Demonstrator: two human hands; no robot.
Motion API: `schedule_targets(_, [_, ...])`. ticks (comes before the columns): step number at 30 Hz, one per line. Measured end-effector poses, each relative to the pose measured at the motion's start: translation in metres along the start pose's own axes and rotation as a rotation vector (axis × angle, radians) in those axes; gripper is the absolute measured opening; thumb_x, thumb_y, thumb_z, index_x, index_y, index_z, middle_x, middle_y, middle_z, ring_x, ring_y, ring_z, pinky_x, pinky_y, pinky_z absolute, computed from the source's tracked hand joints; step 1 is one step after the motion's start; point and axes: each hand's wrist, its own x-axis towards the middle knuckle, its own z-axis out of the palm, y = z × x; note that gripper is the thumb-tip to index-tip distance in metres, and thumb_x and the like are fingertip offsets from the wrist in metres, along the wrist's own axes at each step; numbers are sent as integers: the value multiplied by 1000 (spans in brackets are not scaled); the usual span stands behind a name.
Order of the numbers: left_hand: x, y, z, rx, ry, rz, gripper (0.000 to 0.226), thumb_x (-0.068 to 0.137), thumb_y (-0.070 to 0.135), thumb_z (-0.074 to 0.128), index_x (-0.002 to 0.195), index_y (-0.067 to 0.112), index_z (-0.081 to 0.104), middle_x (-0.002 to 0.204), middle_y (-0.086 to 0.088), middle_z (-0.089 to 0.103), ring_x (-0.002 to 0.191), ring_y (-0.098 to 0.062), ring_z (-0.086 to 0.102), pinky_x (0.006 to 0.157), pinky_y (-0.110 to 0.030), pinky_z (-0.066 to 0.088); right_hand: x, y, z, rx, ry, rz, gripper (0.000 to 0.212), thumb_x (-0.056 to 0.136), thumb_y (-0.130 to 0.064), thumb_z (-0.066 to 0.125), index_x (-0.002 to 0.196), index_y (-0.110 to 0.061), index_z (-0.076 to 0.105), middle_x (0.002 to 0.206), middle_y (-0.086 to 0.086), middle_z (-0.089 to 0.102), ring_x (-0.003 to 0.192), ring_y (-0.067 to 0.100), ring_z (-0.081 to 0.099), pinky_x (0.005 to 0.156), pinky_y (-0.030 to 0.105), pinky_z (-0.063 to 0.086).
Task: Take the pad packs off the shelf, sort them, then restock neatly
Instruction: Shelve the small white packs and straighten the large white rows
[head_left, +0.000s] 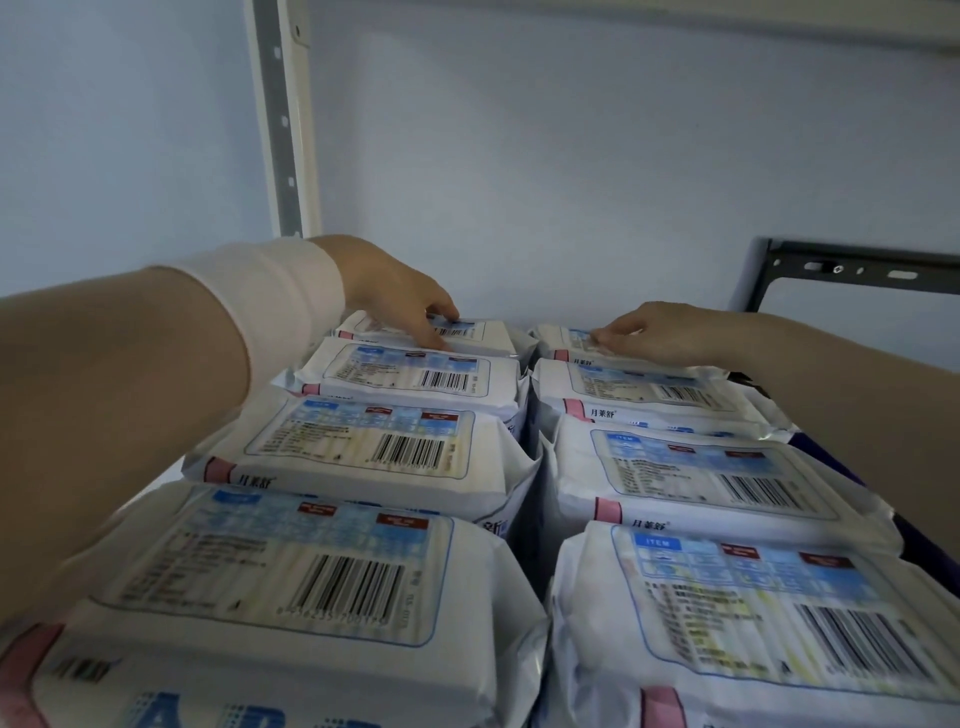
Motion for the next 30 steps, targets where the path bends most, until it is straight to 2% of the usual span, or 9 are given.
schedule_targets(5, [-2,0,4,-7,-3,-4,68,89,48,50,146,23,24,150,0,28,135,-20,30,111,-42,28,2,3,5,59,30,-48,43,96,-43,40,135,-26,45,143,0,41,129,20,38,94,24,27])
schedule_targets(11, [-6,2,6,-5,-2,-8,66,90,53,41,146,24,22,152,1,24,138,-19,25,113,-41,23,2,17,3,66,27,-65,36,94,-38,46,129,-28,50,140,1,44,126,19,41,95,25,30])
schedule_targets(18, [-7,3,9,-6,7,-3,66,90,54,41,146,24,22,151,0,26,137,-20,27,114,-41,22,2,25,0,109,24,-63,30,93,-37,51,123,-33,54,139,-2,46,126,16,41,96,23,29])
schedule_targets(25, [-8,4,11,-15,18,13,64,91,52,41,145,23,24,149,-1,29,135,-20,30,112,-37,25,0,18,-2,131,-11,-50,33,93,-36,51,126,-34,53,141,1,44,128,18,40,101,27,29])
schedule_targets(30, [-7,4,12,-10,16,13,64,91,52,41,146,23,24,149,-1,30,134,-21,32,112,-39,25,2,5,2,138,0,-56,33,92,-36,51,126,-33,54,139,2,45,127,18,41,95,22,27])
